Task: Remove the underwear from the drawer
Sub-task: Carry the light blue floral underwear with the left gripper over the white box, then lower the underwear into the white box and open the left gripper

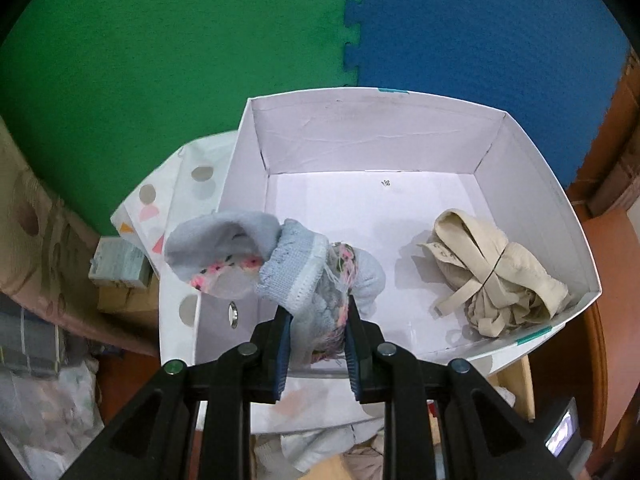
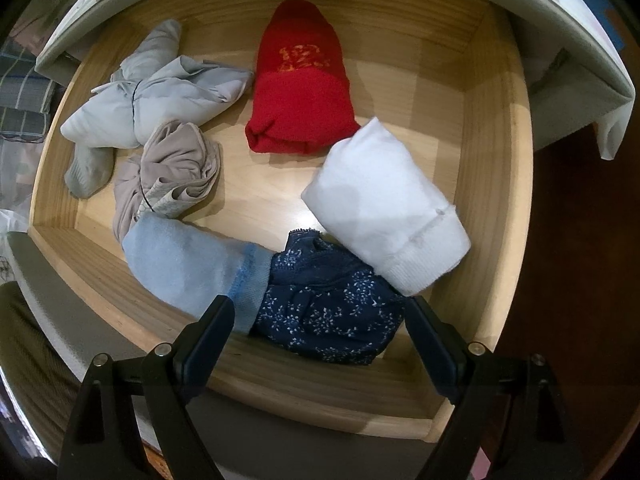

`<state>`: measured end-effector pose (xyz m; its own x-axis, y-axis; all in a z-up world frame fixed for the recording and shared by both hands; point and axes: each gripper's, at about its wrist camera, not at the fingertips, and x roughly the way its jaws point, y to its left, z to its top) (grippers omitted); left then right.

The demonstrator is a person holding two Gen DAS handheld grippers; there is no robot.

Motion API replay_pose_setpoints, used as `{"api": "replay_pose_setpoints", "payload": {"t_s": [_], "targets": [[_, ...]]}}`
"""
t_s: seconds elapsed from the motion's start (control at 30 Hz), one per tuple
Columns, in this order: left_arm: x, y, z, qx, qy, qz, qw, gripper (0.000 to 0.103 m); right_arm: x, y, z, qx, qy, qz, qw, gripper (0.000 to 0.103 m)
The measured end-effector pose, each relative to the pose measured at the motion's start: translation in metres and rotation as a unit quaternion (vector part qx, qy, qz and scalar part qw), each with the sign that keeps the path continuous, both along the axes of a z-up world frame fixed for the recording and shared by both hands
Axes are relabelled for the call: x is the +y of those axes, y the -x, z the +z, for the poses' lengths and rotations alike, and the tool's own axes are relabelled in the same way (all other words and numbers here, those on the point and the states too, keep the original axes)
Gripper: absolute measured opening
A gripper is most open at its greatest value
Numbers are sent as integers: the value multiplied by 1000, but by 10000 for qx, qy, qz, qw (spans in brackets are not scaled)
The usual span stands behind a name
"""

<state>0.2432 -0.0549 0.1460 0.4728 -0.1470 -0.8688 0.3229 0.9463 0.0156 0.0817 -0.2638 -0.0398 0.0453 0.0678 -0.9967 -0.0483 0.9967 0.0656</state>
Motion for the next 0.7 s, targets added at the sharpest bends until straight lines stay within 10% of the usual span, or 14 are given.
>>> {"api": "replay_pose_setpoints", "payload": {"t_s": [0.7], "targets": [[-1,10,19,8,122,314,9994,41,-3,1,3,-17,-36,0,10000,86]]}}
